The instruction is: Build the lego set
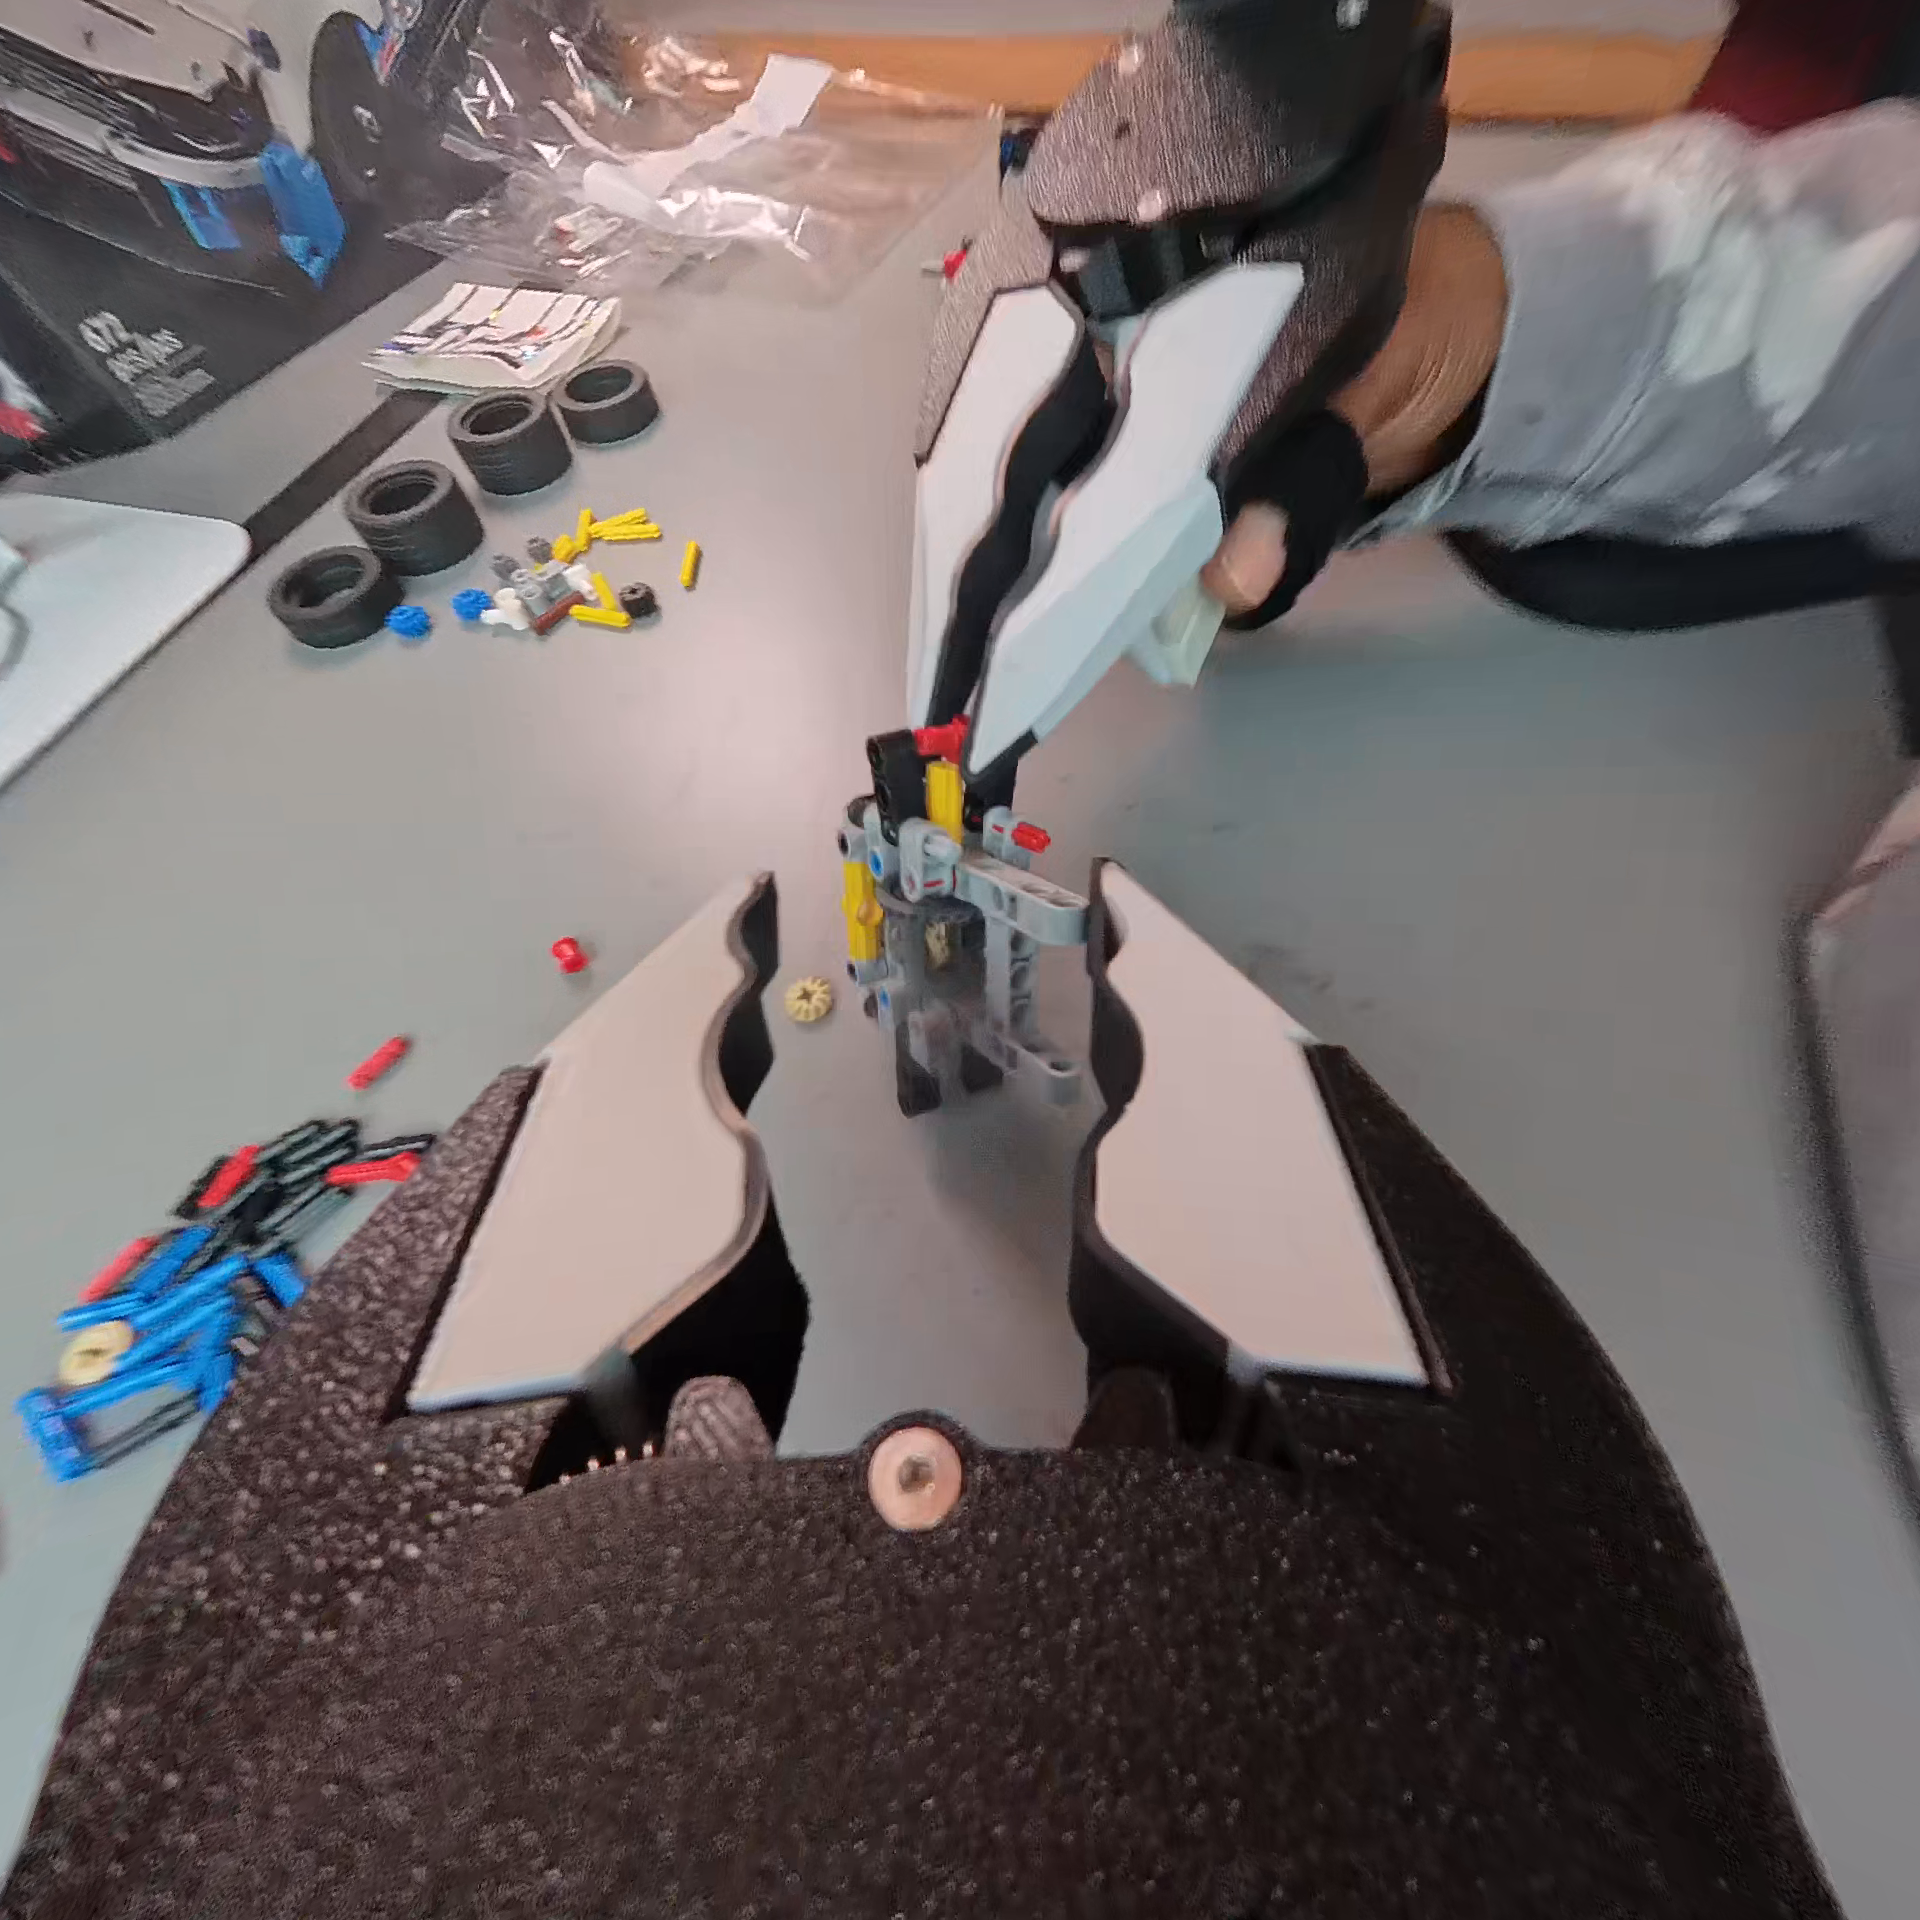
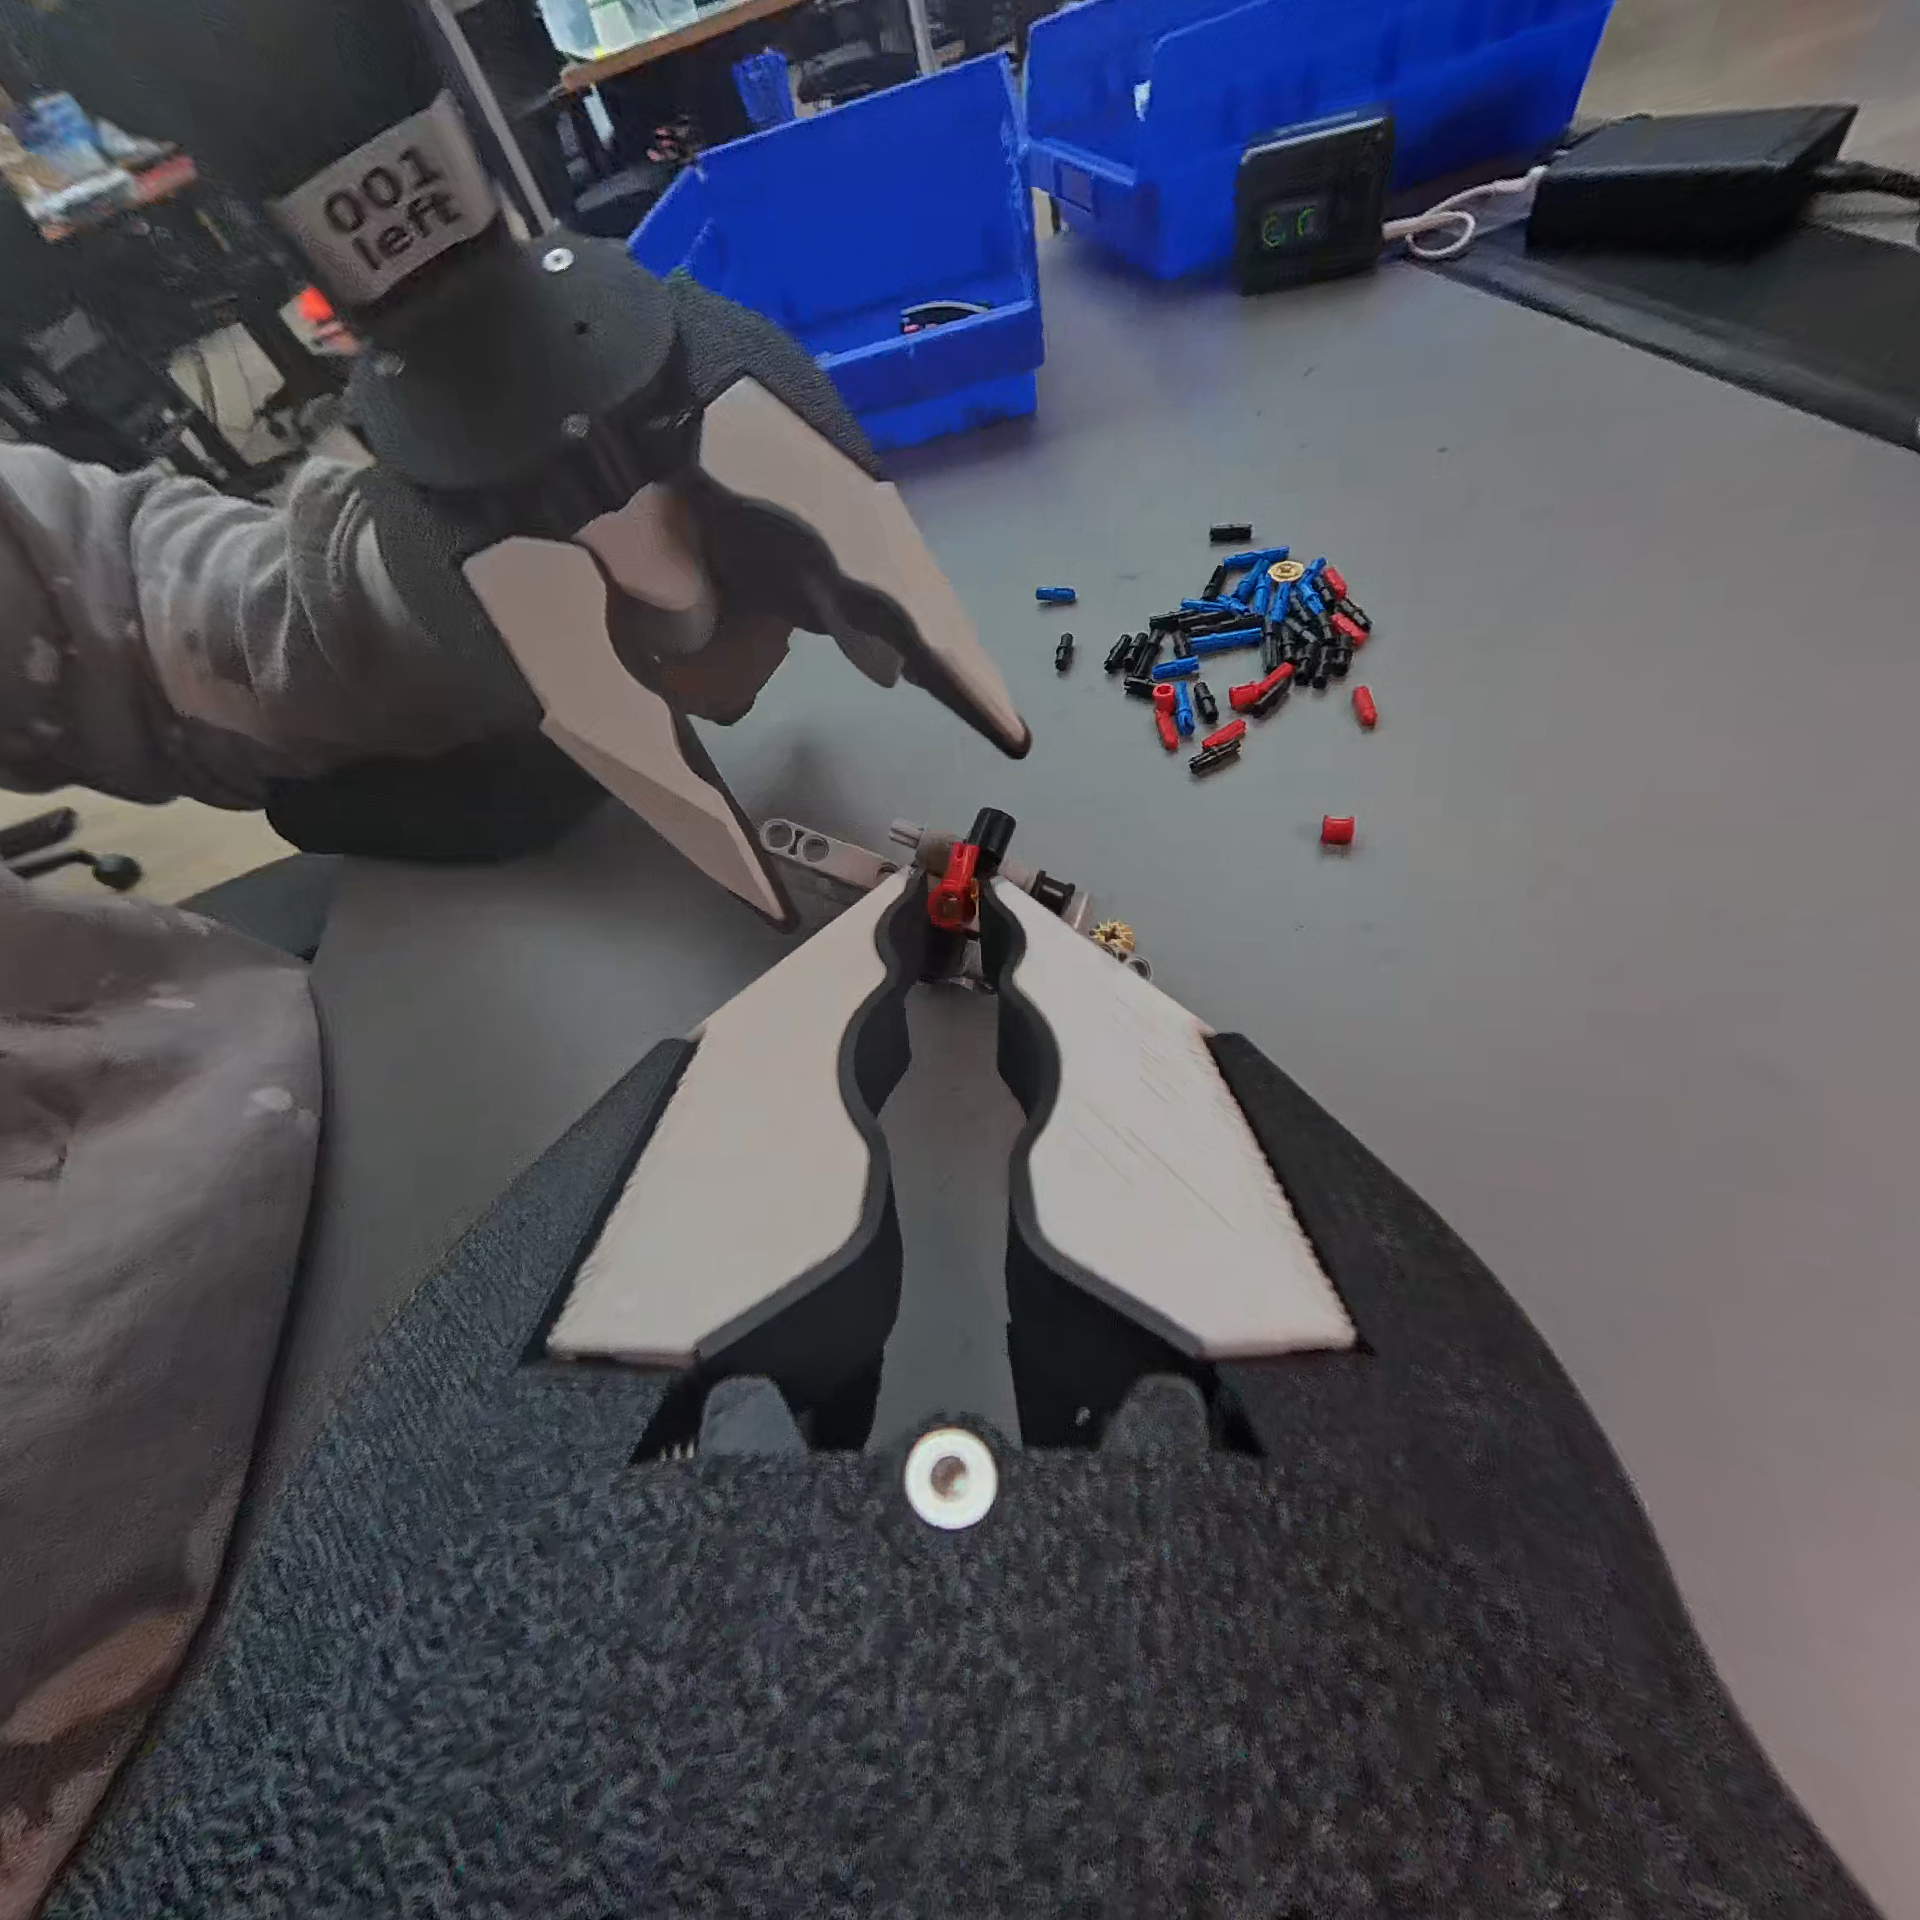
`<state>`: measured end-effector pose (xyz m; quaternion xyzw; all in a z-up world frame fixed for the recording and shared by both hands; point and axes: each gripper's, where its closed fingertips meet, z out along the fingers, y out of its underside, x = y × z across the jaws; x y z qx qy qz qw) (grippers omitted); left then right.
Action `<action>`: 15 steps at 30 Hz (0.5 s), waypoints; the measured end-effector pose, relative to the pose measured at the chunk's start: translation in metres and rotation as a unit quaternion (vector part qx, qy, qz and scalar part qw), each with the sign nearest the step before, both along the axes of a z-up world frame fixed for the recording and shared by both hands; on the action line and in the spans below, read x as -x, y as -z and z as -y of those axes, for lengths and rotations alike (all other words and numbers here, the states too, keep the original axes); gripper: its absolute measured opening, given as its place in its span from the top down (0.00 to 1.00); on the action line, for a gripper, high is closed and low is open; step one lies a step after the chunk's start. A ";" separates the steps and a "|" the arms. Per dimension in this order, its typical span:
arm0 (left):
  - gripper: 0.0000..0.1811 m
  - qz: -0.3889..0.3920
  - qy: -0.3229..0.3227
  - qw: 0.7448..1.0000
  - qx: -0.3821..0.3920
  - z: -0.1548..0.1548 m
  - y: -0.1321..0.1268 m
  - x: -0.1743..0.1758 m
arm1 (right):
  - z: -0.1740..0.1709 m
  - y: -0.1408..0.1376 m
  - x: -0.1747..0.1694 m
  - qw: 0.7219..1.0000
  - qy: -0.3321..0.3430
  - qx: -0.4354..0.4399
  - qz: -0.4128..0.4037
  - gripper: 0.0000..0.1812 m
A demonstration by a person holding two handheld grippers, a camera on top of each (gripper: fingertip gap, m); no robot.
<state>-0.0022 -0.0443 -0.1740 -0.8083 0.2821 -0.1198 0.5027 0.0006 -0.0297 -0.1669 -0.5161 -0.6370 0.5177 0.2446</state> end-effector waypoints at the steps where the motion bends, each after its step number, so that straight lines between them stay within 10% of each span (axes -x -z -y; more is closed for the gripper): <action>1: 0.60 0.057 0.013 0.998 0.011 0.003 -0.008 -0.002 | 0.003 -0.001 -0.003 1.000 -0.015 -0.023 -0.008 0.96; 5: 0.72 0.227 0.077 0.970 0.049 0.016 -0.038 -0.010 | 0.021 -0.004 -0.012 0.993 -0.077 -0.086 -0.035 0.97; 15: 0.96 0.186 0.142 0.967 0.103 0.027 -0.007 -0.038 | 0.046 -0.010 -0.029 0.978 -0.153 -0.110 -0.086 0.97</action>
